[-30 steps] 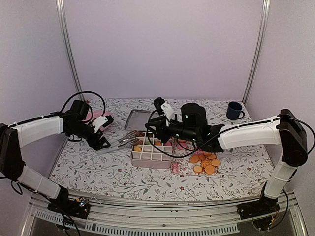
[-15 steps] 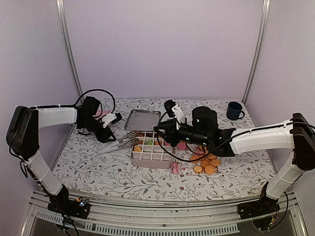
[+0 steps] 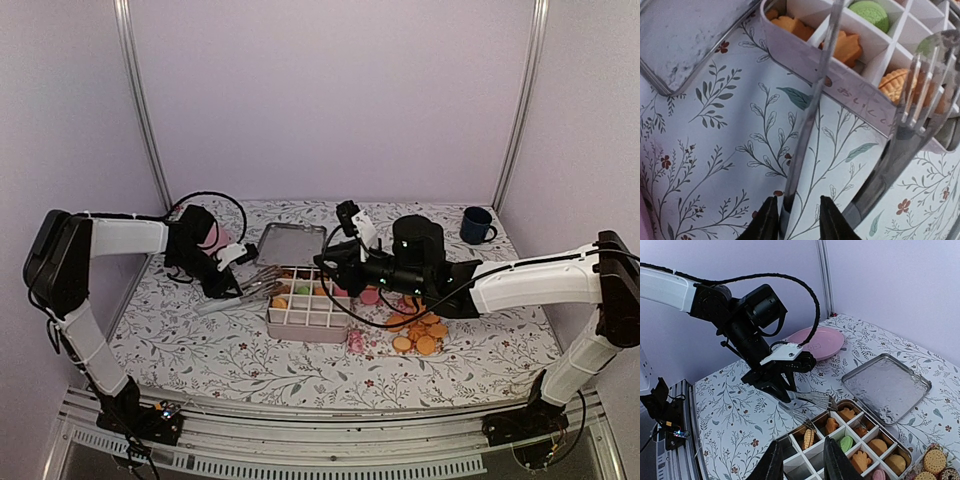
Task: Pack the cookies
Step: Pick up the clamp at the center of the board, then pass from the left arm to the right, then pass from the right arm to the left, then pass from the left arm to the right
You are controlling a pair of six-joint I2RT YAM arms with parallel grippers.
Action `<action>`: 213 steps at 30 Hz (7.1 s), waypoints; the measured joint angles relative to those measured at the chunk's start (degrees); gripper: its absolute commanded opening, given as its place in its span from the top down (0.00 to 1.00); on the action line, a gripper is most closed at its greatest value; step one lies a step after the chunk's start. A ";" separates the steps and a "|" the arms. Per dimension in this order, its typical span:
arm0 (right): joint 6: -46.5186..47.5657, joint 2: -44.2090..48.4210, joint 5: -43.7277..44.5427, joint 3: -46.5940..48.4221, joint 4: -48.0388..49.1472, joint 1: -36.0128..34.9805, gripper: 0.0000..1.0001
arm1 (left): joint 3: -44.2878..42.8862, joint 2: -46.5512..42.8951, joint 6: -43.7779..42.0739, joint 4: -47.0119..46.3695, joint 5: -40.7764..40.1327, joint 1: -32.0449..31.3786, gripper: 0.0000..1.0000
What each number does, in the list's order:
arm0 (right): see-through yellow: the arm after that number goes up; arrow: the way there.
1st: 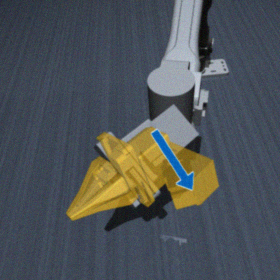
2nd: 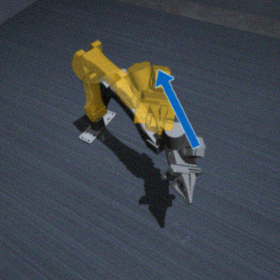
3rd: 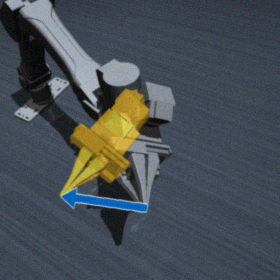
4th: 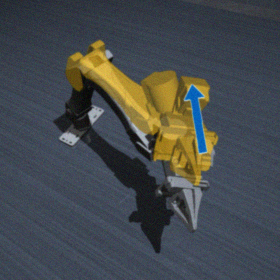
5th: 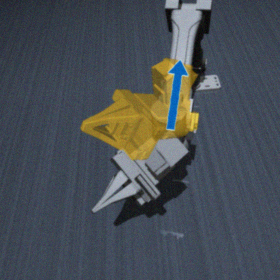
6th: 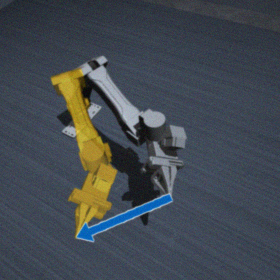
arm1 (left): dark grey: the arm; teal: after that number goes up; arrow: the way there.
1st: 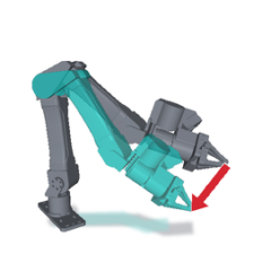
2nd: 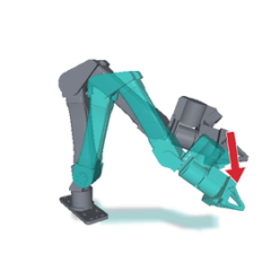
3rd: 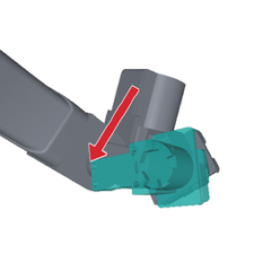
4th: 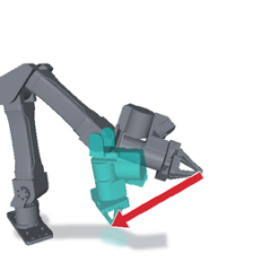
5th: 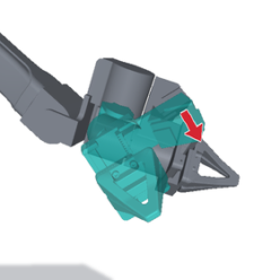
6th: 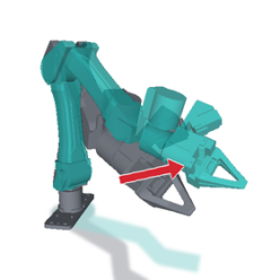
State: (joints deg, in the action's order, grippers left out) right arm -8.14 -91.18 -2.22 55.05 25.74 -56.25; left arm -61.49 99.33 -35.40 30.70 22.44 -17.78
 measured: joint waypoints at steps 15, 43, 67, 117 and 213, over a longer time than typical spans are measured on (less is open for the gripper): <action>-0.13 1.11 -0.02 -0.37 -0.59 -0.02 0.71 | -1.11 2.82 -0.61 1.22 1.70 -0.17 1.00; -12.48 -5.42 -15.54 10.73 8.33 -0.31 0.69 | -2.14 -25.75 33.14 -5.55 35.85 -2.84 1.00; -21.33 -15.10 -21.14 22.36 14.82 -3.65 1.00 | 8.61 -30.42 51.58 -25.33 48.63 -6.43 0.83; 13.99 -27.98 0.07 55.52 -63.19 -9.14 1.00 | -6.45 -28.33 -8.31 27.80 19.78 -12.15 0.85; -29.79 -13.38 -13.03 11.17 29.29 7.02 0.59 | 8.24 -29.94 62.10 -40.09 35.26 4.11 0.74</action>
State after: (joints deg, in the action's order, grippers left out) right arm -37.93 -104.55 -15.25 66.22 55.02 -49.23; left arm -53.25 69.38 26.70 -9.39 57.69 -13.67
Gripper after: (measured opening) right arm 0.423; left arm 0.184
